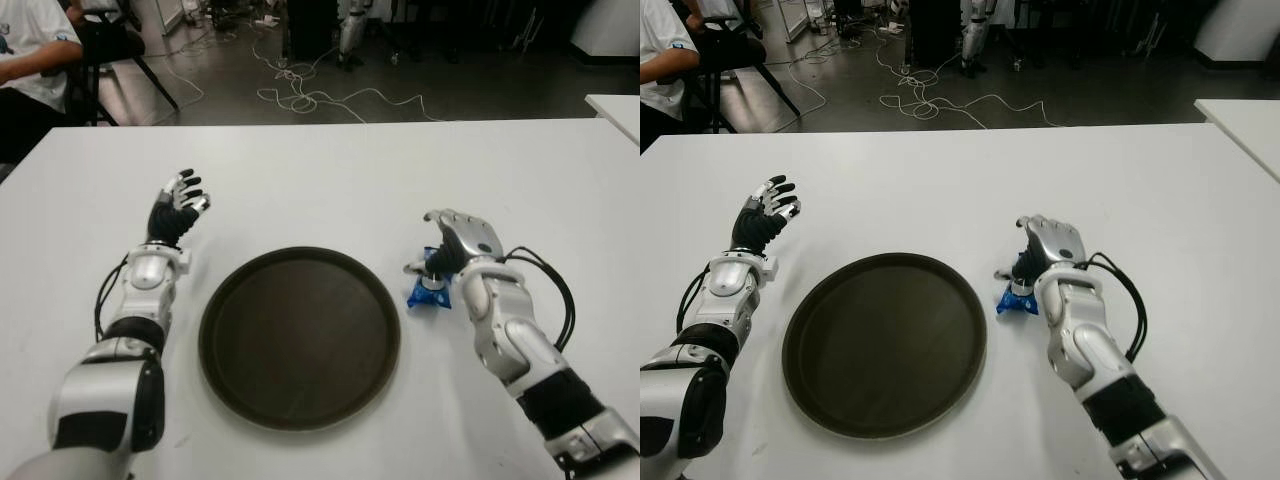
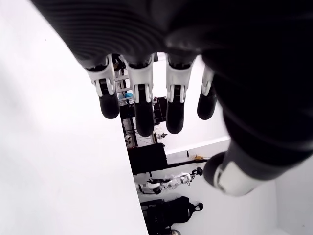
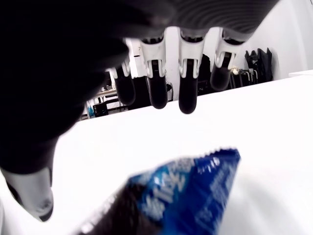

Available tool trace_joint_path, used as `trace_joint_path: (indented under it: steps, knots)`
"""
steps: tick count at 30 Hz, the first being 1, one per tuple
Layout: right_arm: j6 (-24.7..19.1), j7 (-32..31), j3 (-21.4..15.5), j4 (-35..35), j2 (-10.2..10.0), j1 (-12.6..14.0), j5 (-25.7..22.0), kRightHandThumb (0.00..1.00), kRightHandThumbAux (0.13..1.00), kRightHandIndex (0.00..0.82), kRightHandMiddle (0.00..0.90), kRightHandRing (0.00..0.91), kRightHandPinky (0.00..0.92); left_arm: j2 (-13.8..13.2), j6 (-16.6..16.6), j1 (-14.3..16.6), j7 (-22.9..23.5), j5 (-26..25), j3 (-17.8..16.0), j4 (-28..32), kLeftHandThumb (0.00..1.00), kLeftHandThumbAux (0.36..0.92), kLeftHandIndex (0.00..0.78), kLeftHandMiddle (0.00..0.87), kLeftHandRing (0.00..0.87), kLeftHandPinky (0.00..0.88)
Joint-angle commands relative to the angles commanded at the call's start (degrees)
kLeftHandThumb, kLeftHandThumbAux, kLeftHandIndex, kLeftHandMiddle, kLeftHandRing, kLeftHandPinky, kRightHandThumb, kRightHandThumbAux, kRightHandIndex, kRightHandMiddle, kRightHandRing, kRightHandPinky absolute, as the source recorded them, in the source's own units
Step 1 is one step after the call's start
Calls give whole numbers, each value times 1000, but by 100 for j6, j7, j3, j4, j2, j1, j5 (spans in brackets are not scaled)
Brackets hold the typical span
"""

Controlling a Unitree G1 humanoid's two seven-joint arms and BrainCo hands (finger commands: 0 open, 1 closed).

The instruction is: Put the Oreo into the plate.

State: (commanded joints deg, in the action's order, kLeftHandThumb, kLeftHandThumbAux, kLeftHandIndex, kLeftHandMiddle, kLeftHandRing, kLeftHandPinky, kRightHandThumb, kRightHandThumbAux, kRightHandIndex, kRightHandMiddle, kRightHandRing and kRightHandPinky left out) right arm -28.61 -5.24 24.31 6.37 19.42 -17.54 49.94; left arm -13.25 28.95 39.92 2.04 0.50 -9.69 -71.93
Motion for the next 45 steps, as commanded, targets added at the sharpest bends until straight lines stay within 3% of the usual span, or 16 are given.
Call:
trace_joint_path:
  steps: [19,27,45]
  knots:
    - [-102,-8,-14,-31,-151,250,-4,0,703,199,222,217,159,-45,-33,12,-133,104,34,-8,0,700,137,185,150,111]
    - [-135,30,-23,-34,-186,343,3,0,705,219,242,238,188,-37,-96,29,-170,74,0,-14,9,733,153,199,161,121]
    - [-177,118,3,93,-185,415,21,0,722,214,221,222,190,-40,-22,9,-233,123,25,5,0,706,146,184,142,100]
